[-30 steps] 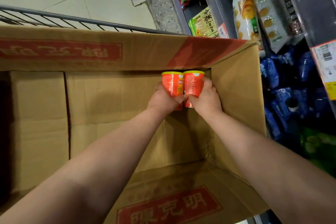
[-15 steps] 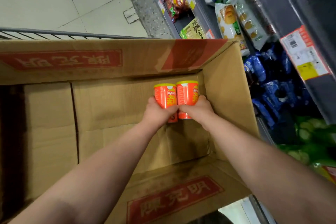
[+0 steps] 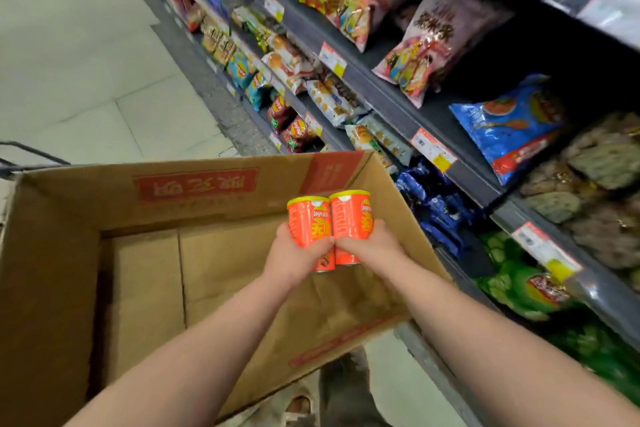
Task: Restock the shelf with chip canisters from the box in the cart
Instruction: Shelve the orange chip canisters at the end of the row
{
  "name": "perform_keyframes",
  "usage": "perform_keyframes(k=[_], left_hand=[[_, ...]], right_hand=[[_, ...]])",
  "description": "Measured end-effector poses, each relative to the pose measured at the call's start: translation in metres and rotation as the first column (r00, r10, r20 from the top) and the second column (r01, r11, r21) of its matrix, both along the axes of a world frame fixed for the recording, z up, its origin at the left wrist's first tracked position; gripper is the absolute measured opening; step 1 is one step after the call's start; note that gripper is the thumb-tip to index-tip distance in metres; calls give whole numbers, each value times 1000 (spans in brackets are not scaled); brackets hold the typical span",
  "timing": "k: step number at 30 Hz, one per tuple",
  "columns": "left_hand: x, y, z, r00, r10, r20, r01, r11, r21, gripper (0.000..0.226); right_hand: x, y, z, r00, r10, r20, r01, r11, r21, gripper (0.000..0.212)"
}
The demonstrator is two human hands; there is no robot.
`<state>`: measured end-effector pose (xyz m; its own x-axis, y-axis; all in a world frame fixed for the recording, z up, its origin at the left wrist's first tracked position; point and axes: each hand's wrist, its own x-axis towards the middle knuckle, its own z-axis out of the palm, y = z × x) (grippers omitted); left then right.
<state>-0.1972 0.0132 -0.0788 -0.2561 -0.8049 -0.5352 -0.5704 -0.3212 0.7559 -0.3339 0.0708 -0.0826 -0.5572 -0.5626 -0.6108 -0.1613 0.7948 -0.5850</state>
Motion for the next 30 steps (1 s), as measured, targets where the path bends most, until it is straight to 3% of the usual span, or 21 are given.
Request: perform_keyframes(k=[4, 8, 13, 20, 26, 28, 30], left_hand=[[11, 16, 40, 995, -60, -83, 54, 996, -68, 71], [17, 36, 69, 977, -155, -144, 139, 984, -110, 79], [13, 65, 93, 942, -286, -177, 260, 953, -158, 69], [-9, 114, 115, 848, -478, -230, 442, 876, -191, 72], [-41, 170, 137, 738, -629, -244, 573, 776, -265, 60], [-51, 197, 142, 699, -667, -255, 611, 744, -270, 61], [-59, 227, 146, 658, -703, -272, 653, 712, -260, 71]], right_hand=[[12, 26, 45, 998, -24, -61, 19, 997, -73, 65], [22, 56, 79, 988, -121, -93, 105, 981, -166, 61], [32, 101, 108, 960, -246, -137, 214, 954, -210, 67], [32, 175, 142, 888, -426, -175, 376, 889, -260, 62], [25, 246, 164, 793, -584, -172, 523, 798, -299, 82], [26, 277, 173, 754, -631, -182, 568, 766, -301, 76], [34, 310, 185, 711, -673, -205, 605, 733, -311, 50]])
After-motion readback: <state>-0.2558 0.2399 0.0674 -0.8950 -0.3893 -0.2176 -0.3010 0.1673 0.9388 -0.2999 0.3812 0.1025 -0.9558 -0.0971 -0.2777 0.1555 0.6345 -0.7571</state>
